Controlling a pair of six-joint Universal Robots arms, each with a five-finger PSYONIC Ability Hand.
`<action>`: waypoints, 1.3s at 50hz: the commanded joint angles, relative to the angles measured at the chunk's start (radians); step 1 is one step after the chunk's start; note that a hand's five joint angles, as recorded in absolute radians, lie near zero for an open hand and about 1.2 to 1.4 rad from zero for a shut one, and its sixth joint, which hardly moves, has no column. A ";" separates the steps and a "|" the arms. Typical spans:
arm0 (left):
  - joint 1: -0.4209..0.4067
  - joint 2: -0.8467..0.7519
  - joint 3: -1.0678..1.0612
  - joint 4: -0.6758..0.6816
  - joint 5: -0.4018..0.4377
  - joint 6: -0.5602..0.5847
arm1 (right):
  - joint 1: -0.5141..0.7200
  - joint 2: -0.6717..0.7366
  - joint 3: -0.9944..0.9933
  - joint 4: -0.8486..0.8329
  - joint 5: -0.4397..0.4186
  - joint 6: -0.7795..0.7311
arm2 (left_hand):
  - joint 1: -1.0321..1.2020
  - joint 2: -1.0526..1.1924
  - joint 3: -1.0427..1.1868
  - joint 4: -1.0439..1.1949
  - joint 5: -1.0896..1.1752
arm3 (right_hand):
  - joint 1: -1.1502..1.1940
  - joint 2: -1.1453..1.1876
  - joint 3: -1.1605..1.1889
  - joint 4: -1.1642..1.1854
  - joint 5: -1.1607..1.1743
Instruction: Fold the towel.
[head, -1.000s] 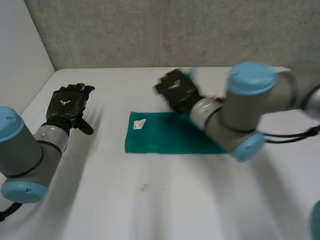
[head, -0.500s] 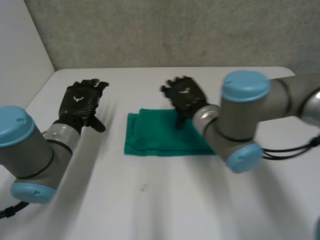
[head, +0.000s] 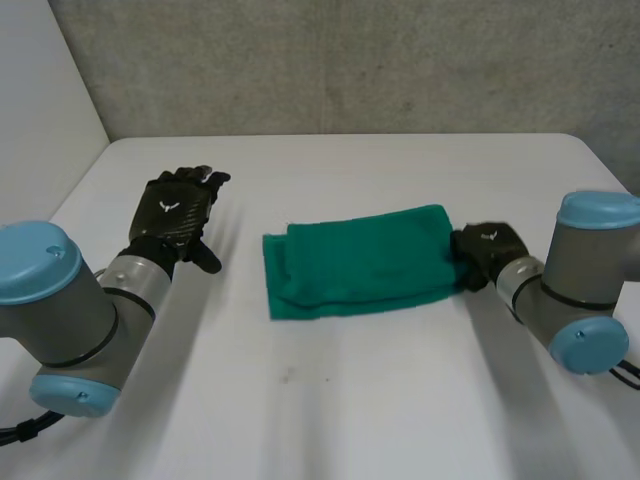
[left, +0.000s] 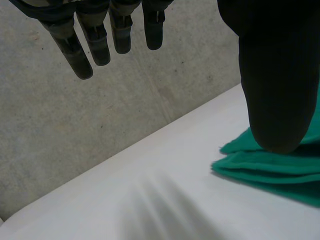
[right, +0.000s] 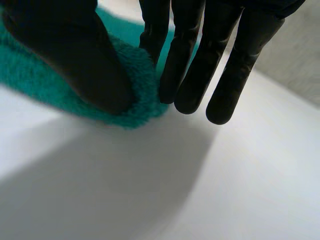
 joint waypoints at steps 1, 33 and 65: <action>-0.001 0.005 0.000 0.000 -0.002 0.000 | 0.059 -0.040 -0.099 -0.020 -0.002 0.003 | -0.035 -0.030 -0.041 -0.031 -0.047 | 0.490 0.222 0.217 0.207 0.273; -0.162 -0.194 0.496 -0.380 -0.008 -0.287 | 0.340 -0.010 -0.302 0.045 0.025 0.188 | 0.004 0.009 -0.002 0.008 -0.008 | -0.732 -1.000 -1.005 -1.015 -0.949; -0.178 -0.120 0.487 -0.523 -0.200 -0.126 | 0.242 -0.036 -0.501 0.312 0.135 0.211 | -0.026 -0.020 -0.032 -0.021 -0.037 | -0.732 -1.000 -1.005 -1.015 -0.949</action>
